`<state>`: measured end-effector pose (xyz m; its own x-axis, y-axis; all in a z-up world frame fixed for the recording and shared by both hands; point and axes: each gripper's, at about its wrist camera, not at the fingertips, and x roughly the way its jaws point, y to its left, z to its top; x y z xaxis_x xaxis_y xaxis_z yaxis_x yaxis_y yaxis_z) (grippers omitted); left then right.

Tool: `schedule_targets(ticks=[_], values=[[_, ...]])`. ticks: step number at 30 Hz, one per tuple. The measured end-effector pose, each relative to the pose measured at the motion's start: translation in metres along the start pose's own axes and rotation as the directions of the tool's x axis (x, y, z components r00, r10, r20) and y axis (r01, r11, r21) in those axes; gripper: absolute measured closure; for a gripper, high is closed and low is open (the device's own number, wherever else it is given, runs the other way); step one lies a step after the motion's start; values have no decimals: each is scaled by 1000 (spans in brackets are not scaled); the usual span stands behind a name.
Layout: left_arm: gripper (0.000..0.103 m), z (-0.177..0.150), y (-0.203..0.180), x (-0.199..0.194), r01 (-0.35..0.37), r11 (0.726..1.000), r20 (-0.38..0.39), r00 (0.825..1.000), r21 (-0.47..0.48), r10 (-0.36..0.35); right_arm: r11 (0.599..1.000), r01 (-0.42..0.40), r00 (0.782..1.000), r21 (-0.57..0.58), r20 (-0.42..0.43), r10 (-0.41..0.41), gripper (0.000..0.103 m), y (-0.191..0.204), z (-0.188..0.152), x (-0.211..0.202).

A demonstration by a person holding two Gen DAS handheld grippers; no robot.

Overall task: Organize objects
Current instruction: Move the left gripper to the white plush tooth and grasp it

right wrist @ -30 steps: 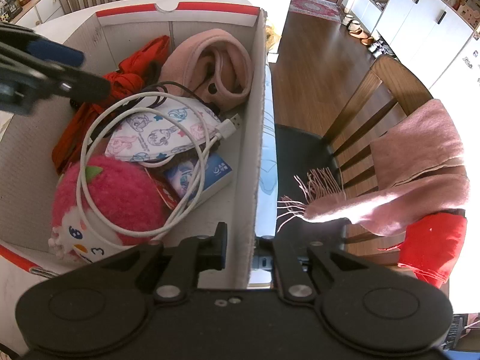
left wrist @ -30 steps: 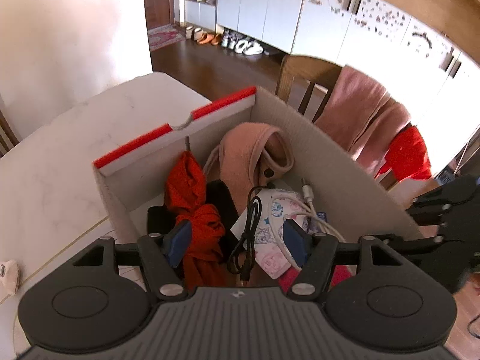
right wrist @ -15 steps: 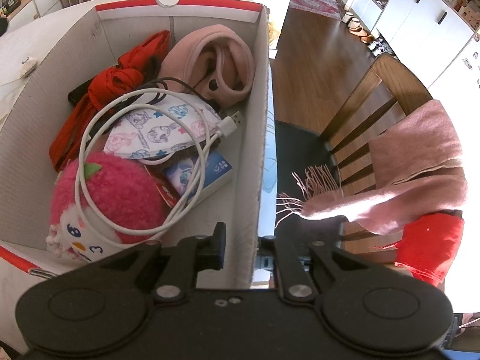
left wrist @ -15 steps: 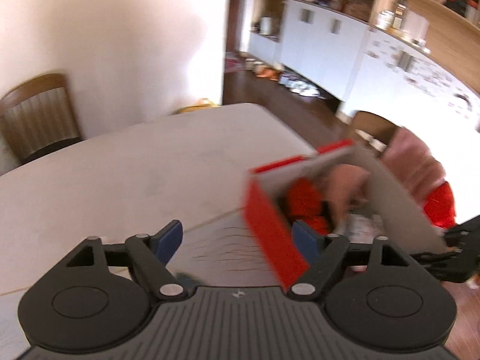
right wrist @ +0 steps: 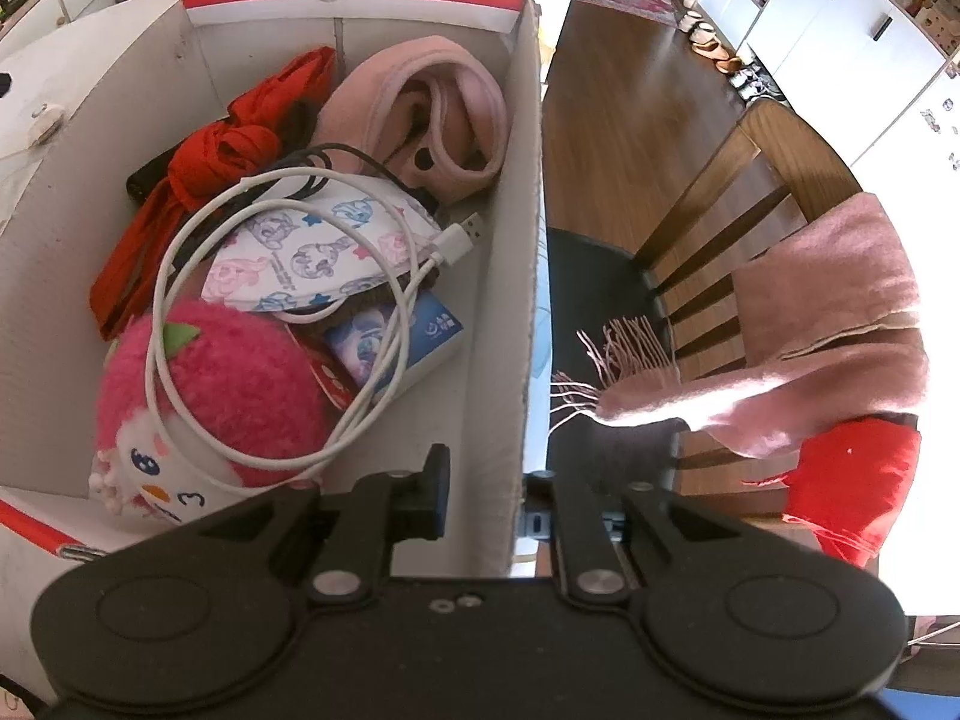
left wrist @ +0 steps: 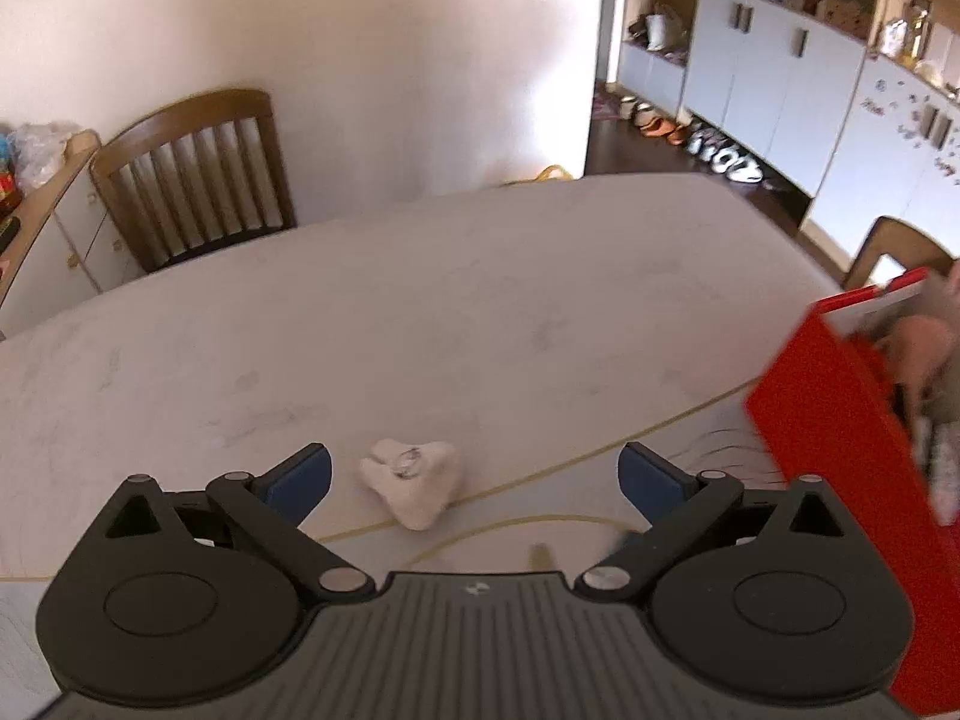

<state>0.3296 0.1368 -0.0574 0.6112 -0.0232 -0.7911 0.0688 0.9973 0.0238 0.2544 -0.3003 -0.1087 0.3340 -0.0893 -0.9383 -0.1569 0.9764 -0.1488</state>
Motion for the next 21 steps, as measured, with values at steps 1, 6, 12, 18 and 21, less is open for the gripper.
schedule_targets(ticks=[1,6,12,18,21], values=[[1,-2,6,7,0,1000,-8,1000,-10,-1,1000,3,1000,2,-2,-3,89,0,0,0],[1,-6,20,39,-9,1000,-30,1000,-30,8,1000,15,1000,18,-12,-14,92,-1,1,4],[1,-12,29,62,-19,999,-54,998,-49,16,999,25,999,35,-26,-24,94,-3,2,7],[1,-21,33,74,-21,998,-52,999,-54,18,999,30,999,41,-37,-29,94,-3,3,8],[2,-24,37,81,-29,998,-50,998,-46,27,999,36,999,38,-41,-35,94,-2,3,9]])
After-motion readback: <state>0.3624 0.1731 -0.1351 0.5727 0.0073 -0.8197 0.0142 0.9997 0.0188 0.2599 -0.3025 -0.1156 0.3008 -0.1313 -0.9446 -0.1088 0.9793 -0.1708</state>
